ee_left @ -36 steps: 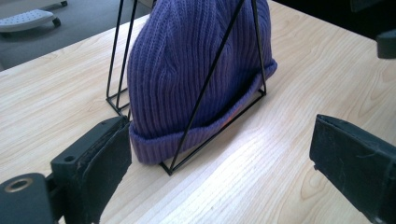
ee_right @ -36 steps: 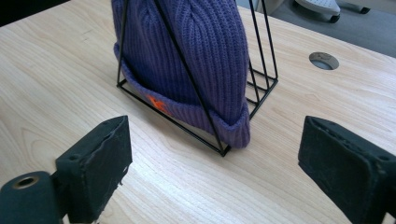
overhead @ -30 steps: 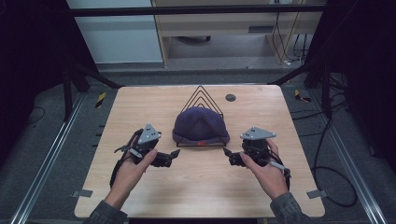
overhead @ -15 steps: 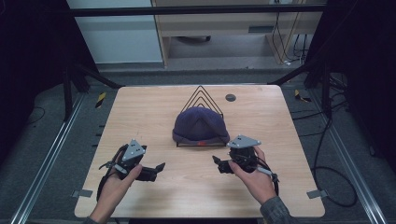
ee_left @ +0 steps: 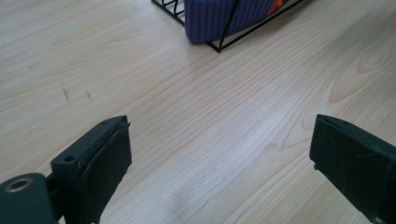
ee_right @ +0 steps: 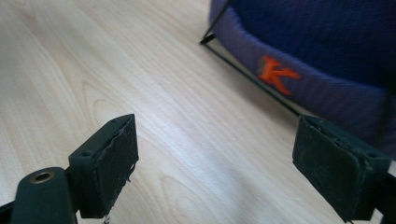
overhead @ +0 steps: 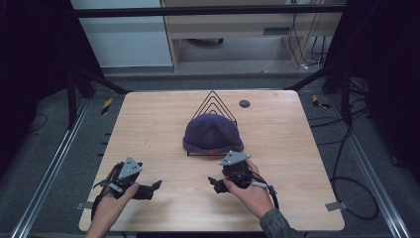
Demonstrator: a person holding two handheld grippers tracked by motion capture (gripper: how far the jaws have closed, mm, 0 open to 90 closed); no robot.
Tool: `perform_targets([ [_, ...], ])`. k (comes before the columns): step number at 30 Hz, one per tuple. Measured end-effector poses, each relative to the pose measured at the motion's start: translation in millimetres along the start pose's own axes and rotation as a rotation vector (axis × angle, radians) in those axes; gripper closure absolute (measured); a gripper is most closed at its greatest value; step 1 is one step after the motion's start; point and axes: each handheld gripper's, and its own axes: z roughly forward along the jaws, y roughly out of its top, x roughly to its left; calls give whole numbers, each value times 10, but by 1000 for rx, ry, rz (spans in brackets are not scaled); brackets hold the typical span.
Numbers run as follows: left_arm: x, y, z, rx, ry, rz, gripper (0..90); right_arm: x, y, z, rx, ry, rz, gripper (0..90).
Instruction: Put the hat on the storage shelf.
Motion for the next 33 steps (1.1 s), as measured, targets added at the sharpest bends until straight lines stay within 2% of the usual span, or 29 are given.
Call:
perform_targets([
  [3,41,-74,19,21,6,0,51,69,-12,99,14,30,0,148],
  [7,109,-169,61,57,44,15,55,124,-30,247,47,50,0,149],
  [11,205,-243,101,56,46,-27,57,145,-20,358,53,53,2,149],
  [14,262,-295,140,55,51,-57,57,138,-13,434,44,49,25,148],
  [19,336,-329,213,47,63,-85,58,116,5,560,28,25,62,142],
  [21,360,-330,245,49,68,-92,58,115,7,598,25,7,62,136],
  [24,380,-336,294,38,57,-111,59,114,7,633,21,-4,76,133],
  [28,399,-354,365,36,59,-126,61,87,-13,694,36,-22,91,120],
  [33,433,-382,417,32,71,-141,62,79,-40,748,46,-53,77,107],
])
